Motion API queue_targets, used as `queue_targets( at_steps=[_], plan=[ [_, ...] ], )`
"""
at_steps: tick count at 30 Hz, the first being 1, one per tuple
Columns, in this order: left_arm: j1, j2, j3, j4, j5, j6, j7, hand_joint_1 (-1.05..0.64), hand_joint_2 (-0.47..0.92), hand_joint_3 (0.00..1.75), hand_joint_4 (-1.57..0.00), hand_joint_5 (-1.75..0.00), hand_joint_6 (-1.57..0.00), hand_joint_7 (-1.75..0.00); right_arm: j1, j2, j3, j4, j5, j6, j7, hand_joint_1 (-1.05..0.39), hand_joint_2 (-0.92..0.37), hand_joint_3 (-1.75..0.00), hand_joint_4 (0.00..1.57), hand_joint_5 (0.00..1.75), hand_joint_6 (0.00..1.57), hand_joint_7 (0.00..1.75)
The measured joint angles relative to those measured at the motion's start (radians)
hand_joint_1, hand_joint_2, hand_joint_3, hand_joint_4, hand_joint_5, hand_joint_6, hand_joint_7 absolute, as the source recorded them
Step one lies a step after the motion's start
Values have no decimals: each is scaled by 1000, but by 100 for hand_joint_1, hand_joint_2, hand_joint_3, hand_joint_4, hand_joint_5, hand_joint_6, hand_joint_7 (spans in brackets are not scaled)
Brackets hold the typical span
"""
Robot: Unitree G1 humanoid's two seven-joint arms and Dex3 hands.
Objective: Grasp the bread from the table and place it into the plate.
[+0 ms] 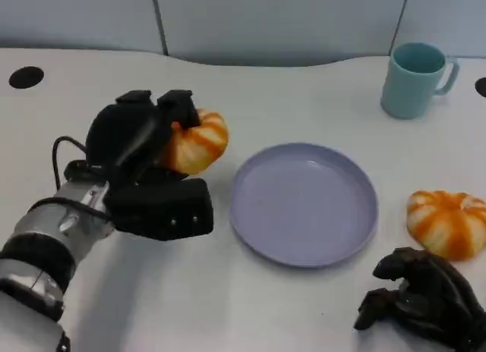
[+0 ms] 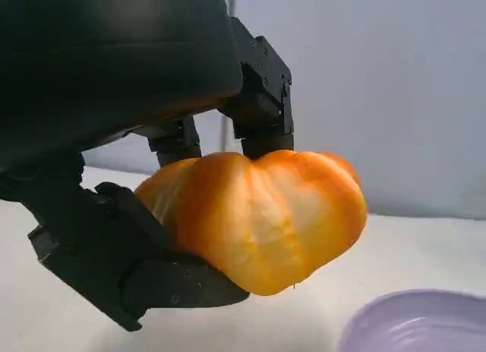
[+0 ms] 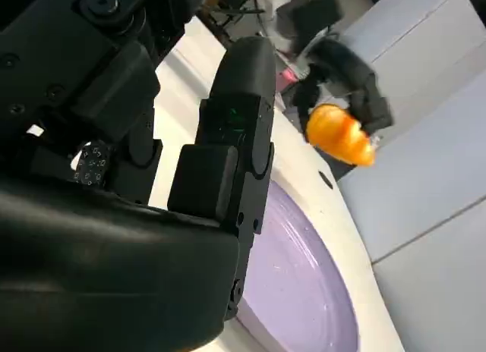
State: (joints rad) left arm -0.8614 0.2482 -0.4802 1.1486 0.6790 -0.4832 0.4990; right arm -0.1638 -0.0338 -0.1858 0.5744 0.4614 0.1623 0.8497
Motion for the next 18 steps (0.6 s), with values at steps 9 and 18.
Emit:
queue_targets(
  at_steps=[9,18],
  plan=[
    [-90,-51,-58,-42,49,-44,-78,-29,63,104,-92,-175,-73,-175,4,-3,3,14,-6,-51,13,-105,-39,-1,157,38,157,19],
    [-113,-109,-75,-40,53,-121,-146,-36,59,107,-100,-175,-78,-175,3,-7,8,2,-6,-29,-3,-105,-38,0,157,39,157,21]
  ],
)
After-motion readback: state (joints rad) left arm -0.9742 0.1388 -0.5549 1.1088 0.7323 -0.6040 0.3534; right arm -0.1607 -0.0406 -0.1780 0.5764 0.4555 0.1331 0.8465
